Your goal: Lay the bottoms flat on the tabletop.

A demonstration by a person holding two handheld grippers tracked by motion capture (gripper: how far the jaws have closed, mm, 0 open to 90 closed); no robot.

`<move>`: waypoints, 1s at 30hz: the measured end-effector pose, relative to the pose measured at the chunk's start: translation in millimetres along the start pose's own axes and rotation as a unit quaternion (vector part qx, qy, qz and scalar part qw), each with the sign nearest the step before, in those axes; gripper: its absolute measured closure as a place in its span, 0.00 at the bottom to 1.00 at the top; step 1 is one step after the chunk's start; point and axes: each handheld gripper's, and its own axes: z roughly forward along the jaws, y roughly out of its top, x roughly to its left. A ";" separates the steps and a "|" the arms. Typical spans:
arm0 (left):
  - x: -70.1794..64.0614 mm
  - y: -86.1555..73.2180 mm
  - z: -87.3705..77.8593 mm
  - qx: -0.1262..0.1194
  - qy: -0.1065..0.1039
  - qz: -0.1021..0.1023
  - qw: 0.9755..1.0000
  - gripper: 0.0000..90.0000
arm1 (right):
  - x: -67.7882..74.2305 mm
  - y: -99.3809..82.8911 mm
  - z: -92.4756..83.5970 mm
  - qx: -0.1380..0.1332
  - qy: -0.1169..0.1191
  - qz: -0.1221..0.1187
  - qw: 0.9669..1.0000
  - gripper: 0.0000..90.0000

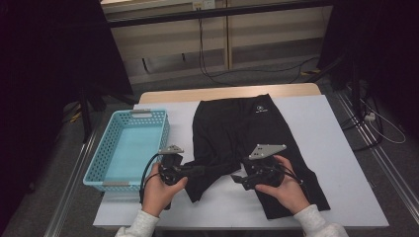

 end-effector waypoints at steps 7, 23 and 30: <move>8.6 -4.9 6.3 0.005 0.015 -0.008 1.000 1.00 | 6.6 1.3 10.6 0.021 0.023 -0.009 0.999 0.40; 15.0 -9.0 13.8 0.015 0.044 -0.011 0.999 0.99 | 32.6 12.5 39.8 0.048 0.062 -0.053 0.995 0.53; 16.4 -9.4 11.9 0.009 0.059 -0.009 0.998 0.95 | 50.1 19.1 55.2 0.046 0.057 -0.067 0.995 0.48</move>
